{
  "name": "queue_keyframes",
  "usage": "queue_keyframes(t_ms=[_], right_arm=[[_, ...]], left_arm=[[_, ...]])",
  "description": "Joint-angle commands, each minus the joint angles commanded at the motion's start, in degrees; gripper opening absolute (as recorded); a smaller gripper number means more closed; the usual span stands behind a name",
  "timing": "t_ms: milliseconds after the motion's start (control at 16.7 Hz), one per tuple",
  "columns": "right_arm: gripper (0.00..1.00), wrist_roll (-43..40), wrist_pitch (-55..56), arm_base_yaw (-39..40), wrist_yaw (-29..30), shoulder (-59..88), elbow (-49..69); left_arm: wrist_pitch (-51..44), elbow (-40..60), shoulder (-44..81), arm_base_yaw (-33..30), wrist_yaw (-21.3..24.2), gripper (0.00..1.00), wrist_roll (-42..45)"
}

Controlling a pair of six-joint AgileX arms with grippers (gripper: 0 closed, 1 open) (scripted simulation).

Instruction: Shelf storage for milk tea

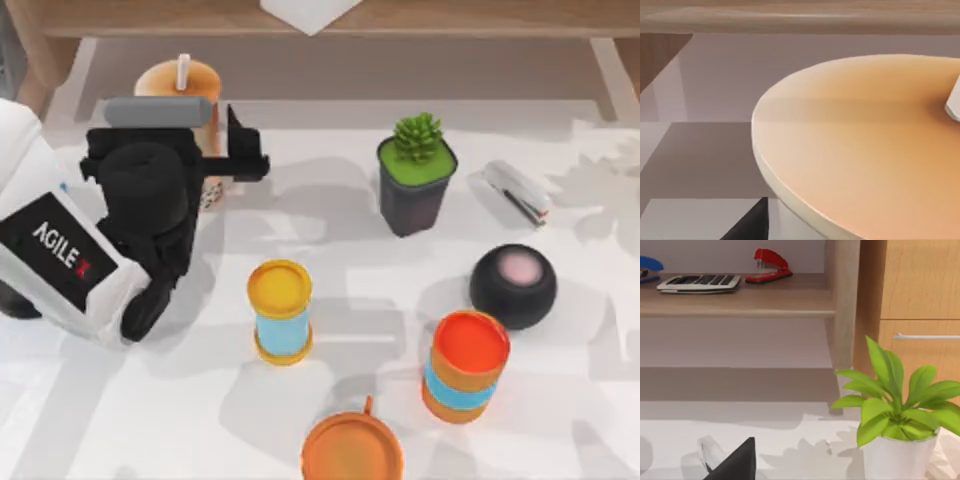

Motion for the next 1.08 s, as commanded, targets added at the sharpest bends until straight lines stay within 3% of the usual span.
queue_keyframes(t_ms=[600, 1080], right_arm=[[1.00, 0.00, 0.00, 0.00, 0.00, 0.00, 0.00], [1.00, 0.00, 0.00, 0.00, 0.00, 0.00, 0.00]], left_arm=[[0.00, 0.00, 0.00, 0.00, 0.00, 0.02, 0.00], [0.00, 0.00, 0.00, 0.00, 0.00, 0.00, 0.00]])
